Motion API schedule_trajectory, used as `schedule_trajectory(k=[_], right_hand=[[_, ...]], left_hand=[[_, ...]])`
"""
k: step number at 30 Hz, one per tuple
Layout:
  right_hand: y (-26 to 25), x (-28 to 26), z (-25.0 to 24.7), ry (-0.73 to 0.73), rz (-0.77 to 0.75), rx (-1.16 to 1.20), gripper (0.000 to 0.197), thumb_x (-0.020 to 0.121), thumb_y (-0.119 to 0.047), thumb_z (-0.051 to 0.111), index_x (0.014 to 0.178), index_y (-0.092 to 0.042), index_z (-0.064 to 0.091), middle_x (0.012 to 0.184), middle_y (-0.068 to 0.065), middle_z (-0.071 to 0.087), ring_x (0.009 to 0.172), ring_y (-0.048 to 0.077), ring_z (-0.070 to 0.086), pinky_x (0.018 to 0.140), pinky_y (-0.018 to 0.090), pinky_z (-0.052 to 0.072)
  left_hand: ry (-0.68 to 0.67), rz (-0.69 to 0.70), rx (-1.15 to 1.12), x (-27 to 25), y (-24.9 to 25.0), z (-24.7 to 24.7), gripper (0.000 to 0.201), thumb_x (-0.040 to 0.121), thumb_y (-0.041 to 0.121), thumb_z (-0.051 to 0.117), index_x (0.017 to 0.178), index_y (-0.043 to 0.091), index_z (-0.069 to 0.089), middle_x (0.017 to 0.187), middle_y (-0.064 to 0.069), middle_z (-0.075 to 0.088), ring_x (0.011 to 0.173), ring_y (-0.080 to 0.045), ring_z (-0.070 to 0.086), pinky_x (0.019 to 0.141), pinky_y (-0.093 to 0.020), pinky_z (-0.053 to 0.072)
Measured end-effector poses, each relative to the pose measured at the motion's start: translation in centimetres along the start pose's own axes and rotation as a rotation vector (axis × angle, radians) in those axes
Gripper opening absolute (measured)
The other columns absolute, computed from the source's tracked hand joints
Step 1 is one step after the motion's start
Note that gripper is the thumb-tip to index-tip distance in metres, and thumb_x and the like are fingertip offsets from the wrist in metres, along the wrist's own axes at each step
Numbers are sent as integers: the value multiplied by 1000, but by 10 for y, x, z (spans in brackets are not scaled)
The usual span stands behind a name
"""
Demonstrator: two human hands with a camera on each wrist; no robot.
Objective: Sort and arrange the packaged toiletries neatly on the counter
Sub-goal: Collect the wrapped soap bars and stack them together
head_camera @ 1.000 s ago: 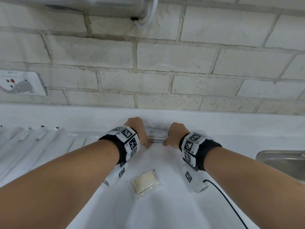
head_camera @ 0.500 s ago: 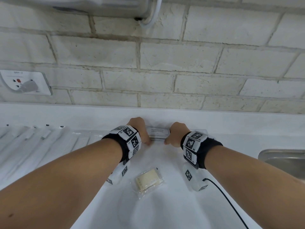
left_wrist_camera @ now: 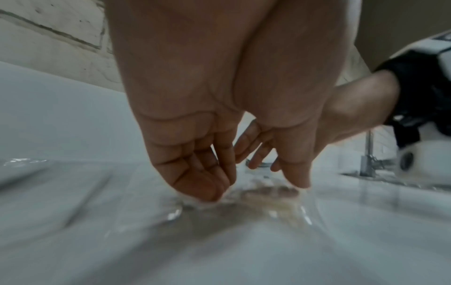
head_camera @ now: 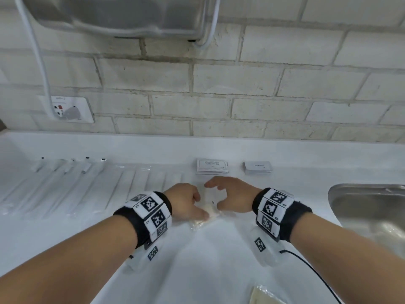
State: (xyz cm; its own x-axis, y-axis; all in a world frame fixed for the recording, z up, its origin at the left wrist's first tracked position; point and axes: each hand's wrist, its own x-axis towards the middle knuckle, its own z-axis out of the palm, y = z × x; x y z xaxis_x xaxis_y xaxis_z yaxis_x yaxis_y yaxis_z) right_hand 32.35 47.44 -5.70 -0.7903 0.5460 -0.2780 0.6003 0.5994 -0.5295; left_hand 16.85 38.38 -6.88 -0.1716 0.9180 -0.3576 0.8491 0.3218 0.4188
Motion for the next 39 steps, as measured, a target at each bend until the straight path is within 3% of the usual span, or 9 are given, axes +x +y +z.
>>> schedule_trajectory(k=[4, 7, 13, 17, 20, 24, 27, 33, 39], right_hand=[[-2, -10, 18, -70, -15, -47, 77, 76, -10, 70, 144, -26, 38, 134, -7, 52, 118, 13, 49, 97, 22, 39], [-10, -14, 24, -64, -32, -89, 63, 77, -14, 71, 135, -23, 49, 112, -8, 50, 99, 10, 48, 87, 21, 39], [-15, -19, 30, -30, 14, -132, 40, 74, -17, 71, 113, -21, 59, 101, -6, 48, 93, 14, 52, 85, 25, 47], [-16, -20, 26, -14, 14, -69, 35, 71, -8, 70, 96, -25, 52, 89, -9, 53, 72, 6, 51, 64, 19, 44], [-18, -18, 28, -7, 9, 59, 34, 70, -3, 71, 96, -20, 59, 95, 0, 58, 68, 9, 52, 69, 28, 48], [-33, -58, 37, -14, 27, 457, 43, 73, 10, 72, 113, 2, 57, 87, 4, 62, 75, 19, 62, 76, 35, 59], [-37, -65, 25, -10, 1, 640, 38, 75, 15, 70, 104, -6, 56, 80, 7, 61, 68, 15, 64, 71, 29, 61], [-54, -100, 19, -43, -65, 818, 39, 79, 21, 62, 100, -10, 51, 79, 6, 63, 69, 16, 66, 76, 33, 61], [-59, -142, 35, 3, -22, 834, 37, 80, 15, 64, 103, -11, 54, 90, 7, 65, 79, 18, 65, 83, 33, 57]], left_hand=[[64, 11, -37, -17, -7, 10, 48, 77, 42, 75, 116, 15, 63, 99, 5, 59, 90, -11, 55, 81, -21, 45], [37, -3, -112, -27, -14, 10, 42, 75, 34, 78, 110, 15, 63, 96, 5, 60, 85, -12, 56, 77, -23, 46], [65, 46, -288, -43, -25, -9, 21, 76, 23, 79, 87, 22, 61, 78, 6, 58, 70, -11, 53, 68, -23, 45], [120, 103, -560, -55, -19, -34, 22, 80, 16, 77, 97, 15, 63, 82, 2, 64, 71, -11, 56, 63, -21, 42], [163, 138, -692, -62, -14, -40, 21, 80, 15, 77, 96, 15, 64, 84, -1, 67, 69, -10, 56, 60, -22, 41], [150, 174, -734, -100, -8, -26, 21, 77, 11, 80, 91, 15, 65, 75, 2, 66, 63, -5, 57, 59, -18, 42], [140, 178, -743, -101, -10, -23, 19, 76, 8, 80, 90, 13, 68, 77, 3, 67, 65, -4, 59, 59, -14, 45], [190, 205, -731, -131, -5, -12, 18, 76, 11, 80, 90, 11, 68, 88, 0, 65, 62, 2, 58, 62, -8, 45], [4, 151, -885, -168, 6, 15, 28, 90, 11, 66, 116, 14, 58, 97, -11, 62, 80, -25, 65, 67, -32, 61]])
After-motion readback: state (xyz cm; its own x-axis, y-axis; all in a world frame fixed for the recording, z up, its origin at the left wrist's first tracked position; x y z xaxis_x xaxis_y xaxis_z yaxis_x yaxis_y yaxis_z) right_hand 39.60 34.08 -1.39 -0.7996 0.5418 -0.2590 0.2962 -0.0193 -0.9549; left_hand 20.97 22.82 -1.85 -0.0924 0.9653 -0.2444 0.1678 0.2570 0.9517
